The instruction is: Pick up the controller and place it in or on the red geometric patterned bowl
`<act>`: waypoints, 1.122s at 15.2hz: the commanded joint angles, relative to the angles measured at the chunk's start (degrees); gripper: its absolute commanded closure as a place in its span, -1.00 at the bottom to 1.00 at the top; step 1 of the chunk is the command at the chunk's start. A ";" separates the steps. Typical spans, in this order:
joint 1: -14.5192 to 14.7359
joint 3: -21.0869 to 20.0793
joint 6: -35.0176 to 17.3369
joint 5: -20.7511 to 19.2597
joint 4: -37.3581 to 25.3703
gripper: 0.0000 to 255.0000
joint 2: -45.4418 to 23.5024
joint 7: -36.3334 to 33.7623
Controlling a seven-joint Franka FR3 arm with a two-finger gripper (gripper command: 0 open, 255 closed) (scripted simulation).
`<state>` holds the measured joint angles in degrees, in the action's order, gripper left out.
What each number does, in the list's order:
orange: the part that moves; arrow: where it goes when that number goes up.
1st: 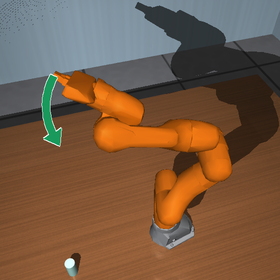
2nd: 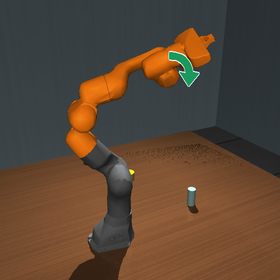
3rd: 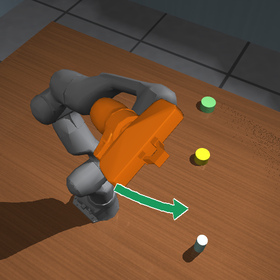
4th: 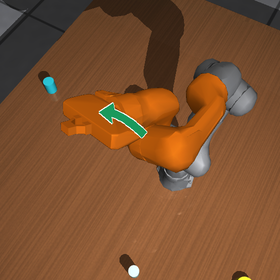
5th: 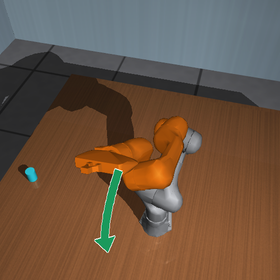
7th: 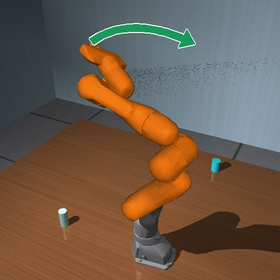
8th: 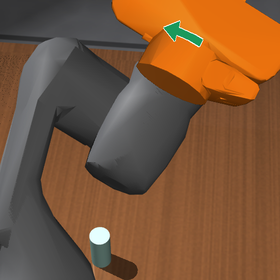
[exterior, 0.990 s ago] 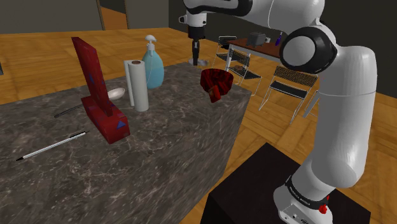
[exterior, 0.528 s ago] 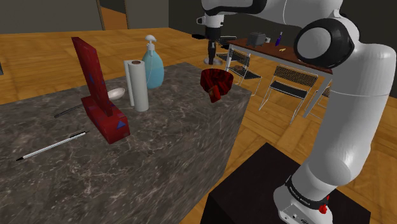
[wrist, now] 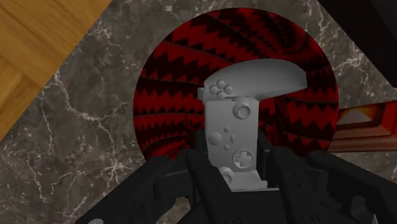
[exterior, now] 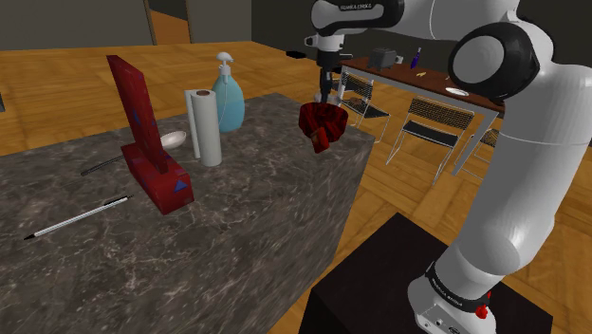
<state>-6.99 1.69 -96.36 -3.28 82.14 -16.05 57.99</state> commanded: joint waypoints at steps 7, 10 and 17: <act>-0.04 0.01 -5.97 -0.05 6.07 1.00 0.12 -0.29; -0.04 0.01 -5.97 -0.05 6.07 1.00 0.12 -0.29; 0.00 0.02 -5.90 -0.05 6.02 -1.00 0.14 -0.32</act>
<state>-7.20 1.94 -103.12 -3.45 87.94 -15.60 57.75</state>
